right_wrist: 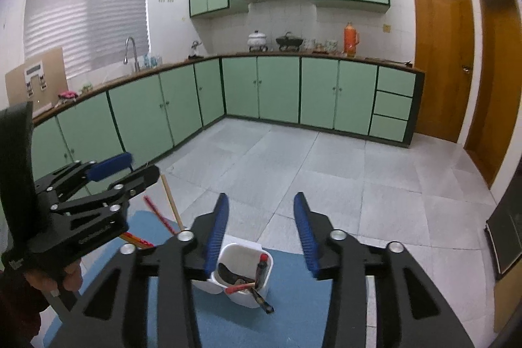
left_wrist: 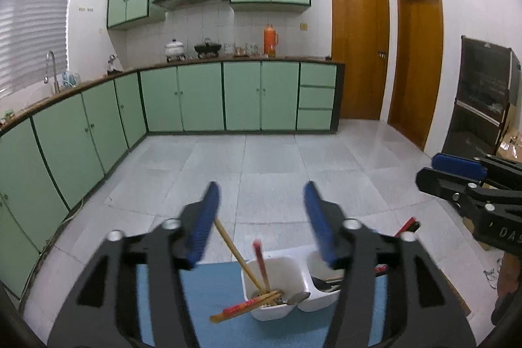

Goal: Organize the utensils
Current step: 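Open both tools to release the chopsticks and withdraw from the holder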

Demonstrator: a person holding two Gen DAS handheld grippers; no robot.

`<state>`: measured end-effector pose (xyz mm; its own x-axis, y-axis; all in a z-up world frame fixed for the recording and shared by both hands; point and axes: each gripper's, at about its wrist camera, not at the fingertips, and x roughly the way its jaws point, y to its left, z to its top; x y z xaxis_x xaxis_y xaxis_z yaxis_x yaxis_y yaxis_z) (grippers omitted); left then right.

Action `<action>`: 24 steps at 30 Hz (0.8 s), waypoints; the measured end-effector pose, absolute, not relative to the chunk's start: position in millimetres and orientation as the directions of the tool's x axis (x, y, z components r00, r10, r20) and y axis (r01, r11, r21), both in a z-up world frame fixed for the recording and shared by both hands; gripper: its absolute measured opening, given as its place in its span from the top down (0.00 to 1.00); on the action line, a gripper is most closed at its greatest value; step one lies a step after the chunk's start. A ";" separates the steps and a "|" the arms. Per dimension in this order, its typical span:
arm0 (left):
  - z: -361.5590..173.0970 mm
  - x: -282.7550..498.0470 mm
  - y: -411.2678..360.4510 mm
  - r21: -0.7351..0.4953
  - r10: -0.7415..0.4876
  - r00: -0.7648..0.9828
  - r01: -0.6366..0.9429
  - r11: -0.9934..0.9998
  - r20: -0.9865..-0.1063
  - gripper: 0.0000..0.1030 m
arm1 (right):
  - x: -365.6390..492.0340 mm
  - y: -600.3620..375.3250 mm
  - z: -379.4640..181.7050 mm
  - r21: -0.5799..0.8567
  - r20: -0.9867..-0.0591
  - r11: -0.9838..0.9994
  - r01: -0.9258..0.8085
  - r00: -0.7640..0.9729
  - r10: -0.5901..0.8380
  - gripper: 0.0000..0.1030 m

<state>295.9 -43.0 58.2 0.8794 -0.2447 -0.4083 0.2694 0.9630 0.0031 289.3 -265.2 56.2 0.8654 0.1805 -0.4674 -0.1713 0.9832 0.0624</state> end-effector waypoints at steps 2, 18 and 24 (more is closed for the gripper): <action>64.5 284.0 -39.5 0.011 -0.237 0.891 0.261 0.965 -0.389 0.34 | 278.8 -270.2 62.8 0.062 -0.447 0.985 -0.160 0.878 0.170 0.46; 69.3 154.5 -20.2 0.050 -0.152 0.946 0.173 0.984 -0.286 0.05 | 162.8 -265.3 56.5 0.063 -0.360 0.991 -0.115 0.924 0.130 0.06; 64.5 117.6 -13.6 0.045 -0.146 0.939 0.168 0.985 -0.310 0.05 | 127.0 -251.7 50.2 0.085 -0.352 0.987 -0.135 0.923 0.157 0.06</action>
<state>117.6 -13.6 64.5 0.9393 -0.1461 -0.3103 0.1680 0.9848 0.0450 127.0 -251.7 50.1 0.9226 0.1568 -0.3524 -0.1354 0.9872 0.0848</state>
